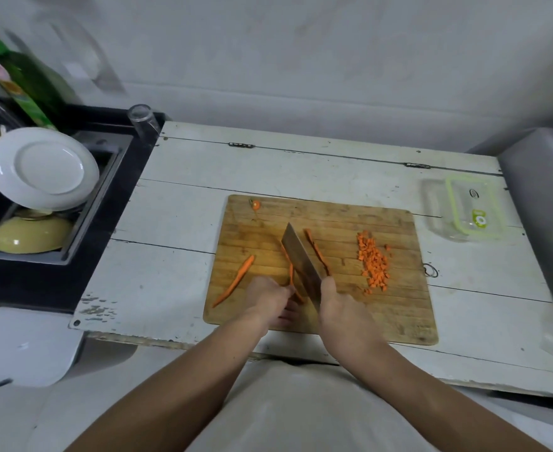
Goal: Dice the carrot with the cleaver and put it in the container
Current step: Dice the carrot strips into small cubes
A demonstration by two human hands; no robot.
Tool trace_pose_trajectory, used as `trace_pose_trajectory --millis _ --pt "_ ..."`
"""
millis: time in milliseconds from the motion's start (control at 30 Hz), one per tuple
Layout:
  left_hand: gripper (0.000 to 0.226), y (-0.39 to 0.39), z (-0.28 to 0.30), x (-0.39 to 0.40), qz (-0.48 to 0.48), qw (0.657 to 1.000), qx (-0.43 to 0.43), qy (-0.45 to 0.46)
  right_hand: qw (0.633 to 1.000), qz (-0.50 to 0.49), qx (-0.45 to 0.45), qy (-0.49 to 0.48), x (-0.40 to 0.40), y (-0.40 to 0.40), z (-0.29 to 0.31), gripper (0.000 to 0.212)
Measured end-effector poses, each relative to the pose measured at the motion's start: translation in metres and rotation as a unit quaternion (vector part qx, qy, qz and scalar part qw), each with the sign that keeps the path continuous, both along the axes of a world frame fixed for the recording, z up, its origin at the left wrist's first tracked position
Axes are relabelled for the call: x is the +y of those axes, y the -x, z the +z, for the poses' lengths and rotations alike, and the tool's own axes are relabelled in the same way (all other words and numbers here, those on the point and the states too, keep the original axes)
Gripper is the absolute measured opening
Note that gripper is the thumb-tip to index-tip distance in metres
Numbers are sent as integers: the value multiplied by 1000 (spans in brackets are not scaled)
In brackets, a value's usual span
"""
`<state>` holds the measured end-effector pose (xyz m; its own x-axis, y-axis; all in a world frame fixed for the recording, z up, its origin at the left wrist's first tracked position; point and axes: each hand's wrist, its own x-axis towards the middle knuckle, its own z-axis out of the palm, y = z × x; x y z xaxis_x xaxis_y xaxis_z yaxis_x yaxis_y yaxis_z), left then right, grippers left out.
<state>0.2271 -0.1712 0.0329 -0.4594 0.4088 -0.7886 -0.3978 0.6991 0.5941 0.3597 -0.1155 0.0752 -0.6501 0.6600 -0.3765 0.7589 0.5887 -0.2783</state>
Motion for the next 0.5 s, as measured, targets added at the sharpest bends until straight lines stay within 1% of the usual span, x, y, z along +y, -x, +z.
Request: trace_pose_trajectory --millis 133,233,367,500 --pt "24 0 -6 -1 11 1000 9 -3 1000 15 -18 -9 -4 5 1 33" --pt "24 2 -8 0 11 1000 20 10 998 36 -45 -35 -8 9 3 35" --pt "19 4 -13 2 2 999 45 23 992 55 -86 -78 -10 15 1 36" --pt "14 5 -19 0 0 998 56 24 989 65 -99 -84 -11 16 -2 43"
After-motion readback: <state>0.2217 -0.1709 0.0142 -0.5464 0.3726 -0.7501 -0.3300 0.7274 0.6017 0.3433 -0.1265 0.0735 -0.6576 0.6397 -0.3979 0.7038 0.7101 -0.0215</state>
